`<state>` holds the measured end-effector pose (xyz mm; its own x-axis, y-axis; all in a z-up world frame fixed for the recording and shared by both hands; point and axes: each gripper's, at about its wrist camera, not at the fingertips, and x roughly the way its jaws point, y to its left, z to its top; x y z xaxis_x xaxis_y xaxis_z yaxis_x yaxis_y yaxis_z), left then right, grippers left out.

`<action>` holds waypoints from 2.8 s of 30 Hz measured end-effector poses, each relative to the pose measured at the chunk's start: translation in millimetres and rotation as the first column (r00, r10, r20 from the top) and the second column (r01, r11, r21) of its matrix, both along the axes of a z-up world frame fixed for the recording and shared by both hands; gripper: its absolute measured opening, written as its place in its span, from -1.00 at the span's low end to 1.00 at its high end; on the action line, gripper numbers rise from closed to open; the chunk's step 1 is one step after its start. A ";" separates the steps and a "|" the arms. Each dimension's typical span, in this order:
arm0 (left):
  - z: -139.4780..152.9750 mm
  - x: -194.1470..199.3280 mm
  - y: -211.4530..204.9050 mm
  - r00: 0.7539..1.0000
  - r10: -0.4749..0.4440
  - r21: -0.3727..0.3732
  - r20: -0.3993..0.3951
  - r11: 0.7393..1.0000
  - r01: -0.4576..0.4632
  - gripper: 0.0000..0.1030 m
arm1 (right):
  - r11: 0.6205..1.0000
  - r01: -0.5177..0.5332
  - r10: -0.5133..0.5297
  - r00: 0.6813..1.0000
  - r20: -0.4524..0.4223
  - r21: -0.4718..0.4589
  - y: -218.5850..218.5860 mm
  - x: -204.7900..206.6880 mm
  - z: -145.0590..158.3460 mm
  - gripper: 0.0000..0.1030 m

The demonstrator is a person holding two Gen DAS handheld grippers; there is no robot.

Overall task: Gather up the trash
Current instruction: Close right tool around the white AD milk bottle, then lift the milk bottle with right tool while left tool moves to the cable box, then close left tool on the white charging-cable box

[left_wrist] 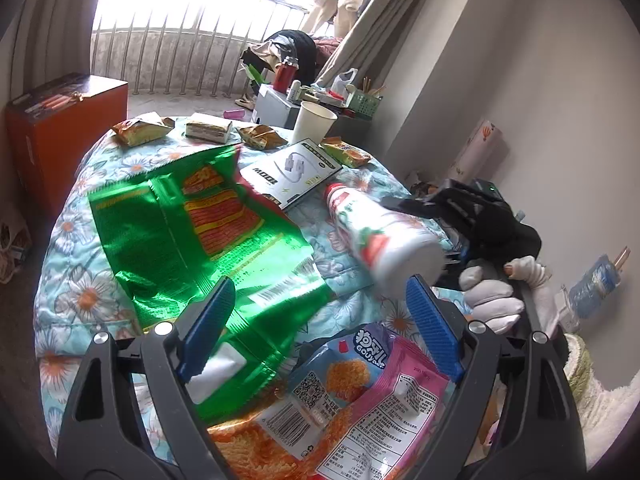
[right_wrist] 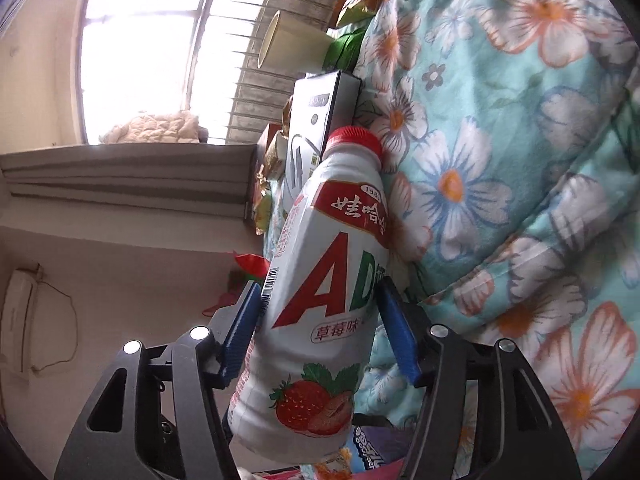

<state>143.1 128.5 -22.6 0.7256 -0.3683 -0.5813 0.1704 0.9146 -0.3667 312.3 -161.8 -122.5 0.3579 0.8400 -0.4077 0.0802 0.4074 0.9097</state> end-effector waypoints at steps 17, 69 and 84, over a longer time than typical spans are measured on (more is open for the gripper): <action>11.0 8.6 -52.3 0.997 -0.077 0.055 -0.012 0.995 0.077 0.61 | 0.970 -0.032 0.044 0.998 0.046 -0.243 -95.9 -12.9 23.6 -0.04; -59.7 314.4 -102.3 0.822 -0.217 0.538 -0.526 0.664 0.519 0.66 | 0.715 -0.260 0.458 0.875 0.155 -0.649 -16.9 -16.0 39.3 0.19; -62.4 327.5 -113.2 0.853 -0.182 0.600 -0.489 0.639 0.481 0.52 | 0.731 -0.258 0.445 0.882 0.154 -0.632 -17.6 -15.8 36.8 0.19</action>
<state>470.7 15.4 -85.0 0.3238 0.0664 -0.9438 0.5106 0.8276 0.2334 296.5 -179.4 -85.8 0.2596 0.5622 -0.7852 -0.3928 0.8043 0.4459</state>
